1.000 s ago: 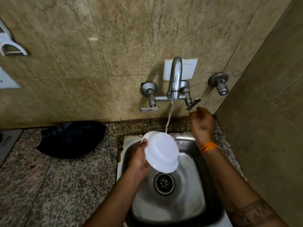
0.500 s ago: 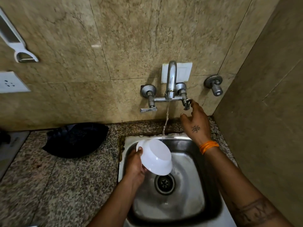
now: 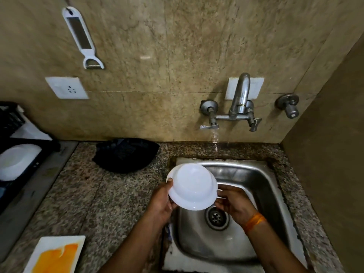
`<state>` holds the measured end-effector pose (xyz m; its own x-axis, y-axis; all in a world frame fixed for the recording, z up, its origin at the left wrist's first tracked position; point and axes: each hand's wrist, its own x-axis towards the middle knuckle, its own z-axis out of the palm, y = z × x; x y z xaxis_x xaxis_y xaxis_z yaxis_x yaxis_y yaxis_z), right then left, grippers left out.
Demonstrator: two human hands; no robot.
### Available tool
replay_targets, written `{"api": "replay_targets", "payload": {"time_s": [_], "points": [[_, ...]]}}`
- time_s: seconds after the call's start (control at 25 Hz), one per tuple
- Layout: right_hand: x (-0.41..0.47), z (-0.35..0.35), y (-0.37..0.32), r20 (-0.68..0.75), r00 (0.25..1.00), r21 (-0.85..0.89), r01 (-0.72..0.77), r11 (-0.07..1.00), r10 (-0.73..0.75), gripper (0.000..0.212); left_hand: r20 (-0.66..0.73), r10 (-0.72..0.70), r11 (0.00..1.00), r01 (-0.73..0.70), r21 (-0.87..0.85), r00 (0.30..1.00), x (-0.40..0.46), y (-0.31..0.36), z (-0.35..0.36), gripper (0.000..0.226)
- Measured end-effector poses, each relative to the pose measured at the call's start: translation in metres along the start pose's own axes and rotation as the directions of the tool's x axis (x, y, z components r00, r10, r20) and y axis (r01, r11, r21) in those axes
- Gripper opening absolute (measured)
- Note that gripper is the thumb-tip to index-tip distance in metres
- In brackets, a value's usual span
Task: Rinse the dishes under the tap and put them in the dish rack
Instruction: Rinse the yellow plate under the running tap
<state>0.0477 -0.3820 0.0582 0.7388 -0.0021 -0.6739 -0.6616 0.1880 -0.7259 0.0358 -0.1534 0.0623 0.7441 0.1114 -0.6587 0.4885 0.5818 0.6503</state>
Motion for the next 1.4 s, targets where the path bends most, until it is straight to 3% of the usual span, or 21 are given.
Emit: {"api": "replay_targets", "payload": {"time_s": [0.08, 0.2, 0.36, 0.48, 0.6, 0.84, 0.96, 1.04, 1.28, 1.4], "points": [[-0.003, 0.025, -0.013, 0.057, 0.998, 0.033, 0.040, 0.999, -0.042, 0.025, -0.071, 0.073, 0.981, -0.059, 0.183, 0.995, -0.005, 0.022, -0.028, 0.024], [-0.012, 0.086, -0.035, 0.173, 0.980, 0.027, 0.096, 0.995, -0.099, 0.024, -0.167, 0.297, 0.923, -0.238, 0.304, 0.940, -0.020, 0.069, -0.079, 0.013], [-0.027, 0.202, -0.064, 0.345, 0.926, 0.024, 0.157, 0.987, -0.156, 0.020, -0.227, 0.576, 0.782, -0.448, 0.432, 0.785, -0.058, 0.146, -0.141, 0.022], [-0.045, 0.308, -0.078, 0.444, 0.875, 0.009, 0.210, 0.978, -0.192, 0.018, -0.250, 0.735, 0.646, -0.540, 0.539, 0.630, -0.091, 0.208, -0.194, 0.029], [-0.069, 0.409, -0.089, 0.504, 0.828, 0.026, 0.268, 0.963, -0.244, 0.017, -0.286, 0.823, 0.552, -0.576, 0.602, 0.490, -0.118, 0.266, -0.244, 0.029], [-0.093, 0.577, -0.107, 0.590, 0.774, -0.001, 0.287, 0.958, -0.231, 0.008, -0.351, 0.869, 0.495, -0.592, 0.636, 0.349, -0.134, 0.376, -0.344, 0.028], [-0.092, 0.657, -0.106, 0.603, 0.769, -0.058, 0.309, 0.949, -0.214, 0.009, -0.389, 0.849, 0.528, -0.563, 0.636, 0.357, -0.124, 0.427, -0.394, 0.023], [-0.083, 0.697, -0.103, 0.583, 0.787, -0.100, 0.314, 0.944, -0.200, 0.018, -0.393, 0.830, 0.556, -0.540, 0.631, 0.395, -0.108, 0.449, -0.418, 0.024], [-0.042, 0.802, -0.093, 0.524, 0.835, -0.181, 0.301, 0.936, -0.167, 0.015, -0.357, 0.768, 0.600, -0.400, 0.693, 0.532, -0.043, 0.493, -0.480, 0.037], [-0.023, 0.832, -0.096, 0.490, 0.849, -0.205, 0.333, 0.920, -0.198, 0.019, -0.392, 0.729, 0.617, -0.291, 0.731, 0.561, -0.019, 0.510, -0.492, 0.037]]}}
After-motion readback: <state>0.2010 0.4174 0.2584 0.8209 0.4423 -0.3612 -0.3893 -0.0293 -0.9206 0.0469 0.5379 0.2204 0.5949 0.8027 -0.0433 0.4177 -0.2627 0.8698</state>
